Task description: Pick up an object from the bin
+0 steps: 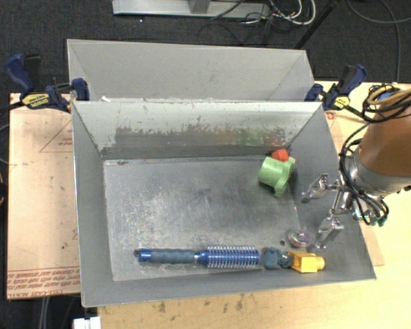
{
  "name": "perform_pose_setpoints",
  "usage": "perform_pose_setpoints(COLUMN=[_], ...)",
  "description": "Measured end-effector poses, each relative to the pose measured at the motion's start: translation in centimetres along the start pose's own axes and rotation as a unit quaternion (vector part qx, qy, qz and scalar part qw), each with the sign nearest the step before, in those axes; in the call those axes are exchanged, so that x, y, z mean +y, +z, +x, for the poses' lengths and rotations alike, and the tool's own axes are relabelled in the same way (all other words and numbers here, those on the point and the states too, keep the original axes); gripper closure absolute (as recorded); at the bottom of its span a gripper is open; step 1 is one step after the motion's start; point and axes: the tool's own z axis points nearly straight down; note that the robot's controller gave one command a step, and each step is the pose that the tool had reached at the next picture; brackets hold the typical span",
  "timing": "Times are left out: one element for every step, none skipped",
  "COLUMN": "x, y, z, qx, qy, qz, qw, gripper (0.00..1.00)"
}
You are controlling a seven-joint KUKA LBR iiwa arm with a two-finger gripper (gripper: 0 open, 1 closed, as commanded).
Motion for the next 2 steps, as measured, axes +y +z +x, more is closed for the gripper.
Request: perform_pose_setpoints(x=[2.2, 6.4], y=[7.7, 8.8], z=[0.3, 1.1], qx=[-0.0225, -0.0163], qy=[0.002, 0.074], qz=[0.004, 0.003], qw=[0.9997, 0.9971], gripper=[0.00, 0.00])
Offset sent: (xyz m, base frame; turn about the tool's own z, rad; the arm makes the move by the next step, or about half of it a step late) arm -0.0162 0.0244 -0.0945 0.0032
